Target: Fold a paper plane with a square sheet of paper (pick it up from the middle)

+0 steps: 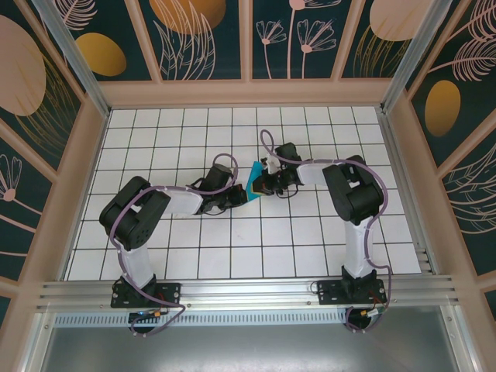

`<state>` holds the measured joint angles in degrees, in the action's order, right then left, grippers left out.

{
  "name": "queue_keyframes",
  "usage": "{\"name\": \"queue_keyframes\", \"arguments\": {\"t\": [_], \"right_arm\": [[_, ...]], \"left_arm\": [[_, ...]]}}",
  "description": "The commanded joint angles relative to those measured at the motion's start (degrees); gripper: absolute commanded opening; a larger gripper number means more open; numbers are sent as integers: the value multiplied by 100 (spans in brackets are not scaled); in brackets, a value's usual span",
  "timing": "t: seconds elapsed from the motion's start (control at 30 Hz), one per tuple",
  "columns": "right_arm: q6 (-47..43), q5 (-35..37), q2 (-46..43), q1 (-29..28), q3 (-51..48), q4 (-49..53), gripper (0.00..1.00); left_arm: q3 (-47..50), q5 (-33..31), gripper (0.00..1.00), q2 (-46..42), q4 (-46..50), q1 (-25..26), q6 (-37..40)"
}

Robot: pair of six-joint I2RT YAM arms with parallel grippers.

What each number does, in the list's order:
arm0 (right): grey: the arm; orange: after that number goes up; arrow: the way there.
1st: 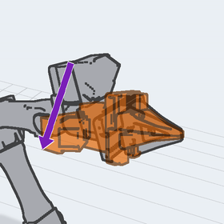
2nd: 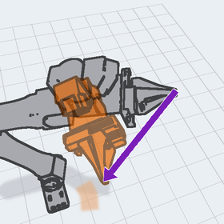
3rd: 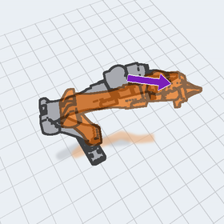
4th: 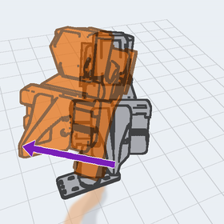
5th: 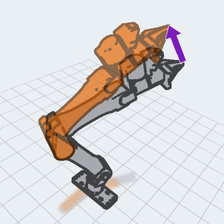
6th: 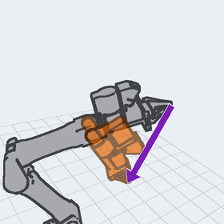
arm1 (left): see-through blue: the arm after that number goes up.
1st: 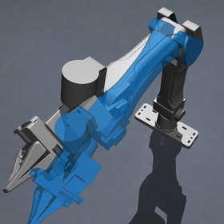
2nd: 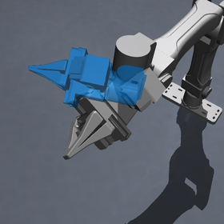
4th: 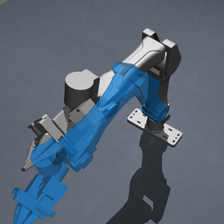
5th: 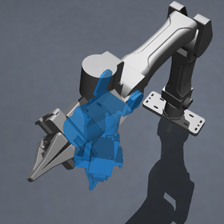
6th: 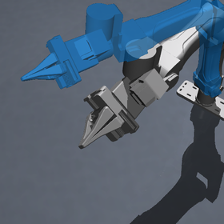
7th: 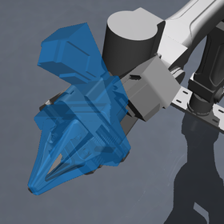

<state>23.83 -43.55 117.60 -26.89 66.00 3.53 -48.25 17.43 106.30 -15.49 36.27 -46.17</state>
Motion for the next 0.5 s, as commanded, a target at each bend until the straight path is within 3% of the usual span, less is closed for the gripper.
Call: {"name": "queue_keyframes", "arguments": {"t": [0.0, 0.23, 0.47], "right_arm": [[-162, 204, 169, -54, 131, 284, 5], [-22, 650, 269, -44, 203, 495, 4], [16, 613, 195, -44, 180, 441, 4]], "left_arm": [[165, 21, 0, 10, 523, -34, -50], [-89, 364, 0, -215, 209, -40, -78], [-235, 153, 0, -201, 288, -35, -37]]}}
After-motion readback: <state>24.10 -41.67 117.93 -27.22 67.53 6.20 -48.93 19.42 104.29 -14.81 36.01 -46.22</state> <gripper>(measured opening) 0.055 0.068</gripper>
